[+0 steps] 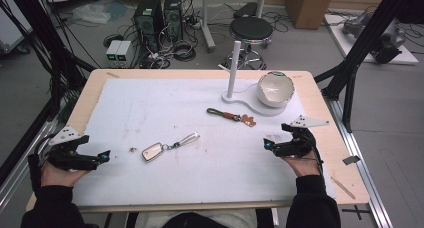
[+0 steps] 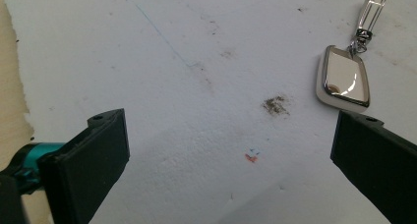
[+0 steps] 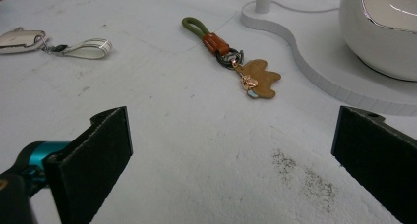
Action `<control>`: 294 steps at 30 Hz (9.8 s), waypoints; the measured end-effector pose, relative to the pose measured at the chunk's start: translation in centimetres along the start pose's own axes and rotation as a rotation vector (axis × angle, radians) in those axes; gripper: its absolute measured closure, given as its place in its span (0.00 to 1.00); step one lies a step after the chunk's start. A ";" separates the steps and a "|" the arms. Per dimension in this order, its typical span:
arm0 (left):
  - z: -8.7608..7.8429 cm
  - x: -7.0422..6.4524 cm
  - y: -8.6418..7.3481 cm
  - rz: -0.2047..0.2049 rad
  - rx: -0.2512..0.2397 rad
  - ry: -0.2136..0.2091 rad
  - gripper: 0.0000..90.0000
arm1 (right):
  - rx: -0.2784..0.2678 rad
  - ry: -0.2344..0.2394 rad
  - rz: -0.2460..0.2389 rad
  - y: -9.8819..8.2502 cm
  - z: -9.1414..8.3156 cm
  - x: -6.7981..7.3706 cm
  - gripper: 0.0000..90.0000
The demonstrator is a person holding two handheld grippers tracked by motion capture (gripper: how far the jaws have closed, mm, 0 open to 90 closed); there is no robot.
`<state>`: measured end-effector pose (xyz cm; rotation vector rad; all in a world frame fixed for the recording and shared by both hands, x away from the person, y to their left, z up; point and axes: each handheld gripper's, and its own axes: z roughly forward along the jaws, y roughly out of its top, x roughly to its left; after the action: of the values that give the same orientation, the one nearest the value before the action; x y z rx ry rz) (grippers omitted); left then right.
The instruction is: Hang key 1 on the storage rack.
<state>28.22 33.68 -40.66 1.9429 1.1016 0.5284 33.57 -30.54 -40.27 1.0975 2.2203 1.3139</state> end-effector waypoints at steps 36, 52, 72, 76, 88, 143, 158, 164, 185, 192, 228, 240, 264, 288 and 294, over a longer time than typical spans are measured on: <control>0.1 0.1 -0.6 -0.015 -0.002 0.001 0.02 | 0.068 0.012 -0.041 3.5 3.2 0.4 0.01; 0.0 0.3 -0.8 -0.024 -0.005 0.005 0.02 | 0.131 0.048 -0.127 8.5 9.0 0.8 0.01; -0.1 0.4 -0.8 -0.022 -0.025 -0.017 0.02 | 0.280 0.032 -0.180 10.7 15.1 0.8 0.02; -0.1 0.3 -0.7 -0.016 -0.022 -0.021 0.02 | 0.295 0.048 -0.193 10.2 16.1 0.5 0.06; 0.0 0.3 -0.6 -0.015 -0.014 -0.024 0.02 | 0.374 0.060 -0.142 9.4 18.0 -0.6 0.27; 0.0 0.5 -0.9 -0.024 -0.010 -0.021 0.02 | 0.347 0.002 -0.223 10.9 14.5 1.5 0.81; 0.1 0.6 -1.1 -0.030 -0.011 -0.029 0.02 | 0.276 0.019 -0.218 12.4 10.9 1.8 0.81; 0.1 0.6 -1.0 -0.031 -0.011 -0.028 0.02 | 0.254 0.026 -0.211 12.6 10.0 1.6 0.81; 0.3 0.6 -1.0 -0.029 -0.001 -0.035 0.02 | 0.223 -0.004 -0.269 16.6 7.1 2.5 0.81; 0.3 0.6 -1.0 -0.029 -0.003 -0.035 0.02 | 0.214 -0.025 -0.281 17.6 6.3 2.4 0.81; 0.4 0.6 -1.0 -0.035 -0.004 -0.042 0.02 | 0.190 -0.189 -0.317 19.8 5.2 0.8 0.81; 0.4 0.7 -1.0 -0.037 -0.003 -0.046 0.02 | 0.206 -0.203 -0.306 19.8 6.7 0.9 0.80; 0.5 0.8 -1.0 -0.041 -0.003 -0.049 0.02 | 0.251 -0.161 -0.124 18.6 9.1 -1.0 0.36; 0.4 0.9 -1.0 -0.047 -0.009 -0.047 0.02 | 0.130 -0.080 -0.055 15.5 6.1 -1.4 0.01; 0.4 0.9 -1.0 -0.046 -0.010 -0.048 0.02 | 0.104 -0.093 -0.058 14.5 5.1 -1.0 0.01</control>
<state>28.40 34.55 -41.75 1.9068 1.1088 0.4596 43.88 -24.28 -30.64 1.0983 2.2556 1.1129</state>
